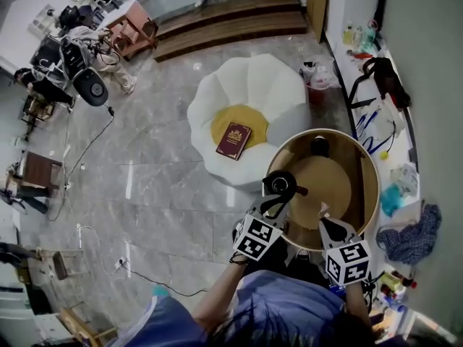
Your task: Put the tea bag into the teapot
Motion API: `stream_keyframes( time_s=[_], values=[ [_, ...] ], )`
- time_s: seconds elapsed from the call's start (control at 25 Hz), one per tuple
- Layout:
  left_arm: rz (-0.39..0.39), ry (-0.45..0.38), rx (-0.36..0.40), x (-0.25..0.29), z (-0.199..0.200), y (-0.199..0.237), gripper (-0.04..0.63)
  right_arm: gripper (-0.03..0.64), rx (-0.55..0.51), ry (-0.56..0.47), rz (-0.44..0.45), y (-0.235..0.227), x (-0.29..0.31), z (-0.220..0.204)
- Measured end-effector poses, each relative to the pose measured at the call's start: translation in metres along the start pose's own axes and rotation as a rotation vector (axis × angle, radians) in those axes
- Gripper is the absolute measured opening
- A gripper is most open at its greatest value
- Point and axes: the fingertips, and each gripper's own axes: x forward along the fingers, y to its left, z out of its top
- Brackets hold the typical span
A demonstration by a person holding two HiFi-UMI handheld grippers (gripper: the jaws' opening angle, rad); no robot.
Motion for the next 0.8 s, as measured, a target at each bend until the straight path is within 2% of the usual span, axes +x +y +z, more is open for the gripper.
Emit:
stream_keyframes(
  time_s=[0.2,0.4,0.8],
  values=[
    [0.046,-0.061,-0.034,-0.028,0.007,-0.035,0.057,0.018,-0.047,-0.013,0.036,0.001,-0.024,-0.015],
    [0.099,-0.082,-0.050,-0.051,0.004,-0.069,0.052,0.018,-0.108,-0.031,0.077,0.008,-0.047,-0.022],
    [0.223,-0.091,-0.117,-0.109,-0.036,-0.107,0.044,0.018,-0.175,-0.060,0.150,0.029,-0.070,-0.039]
  ],
)
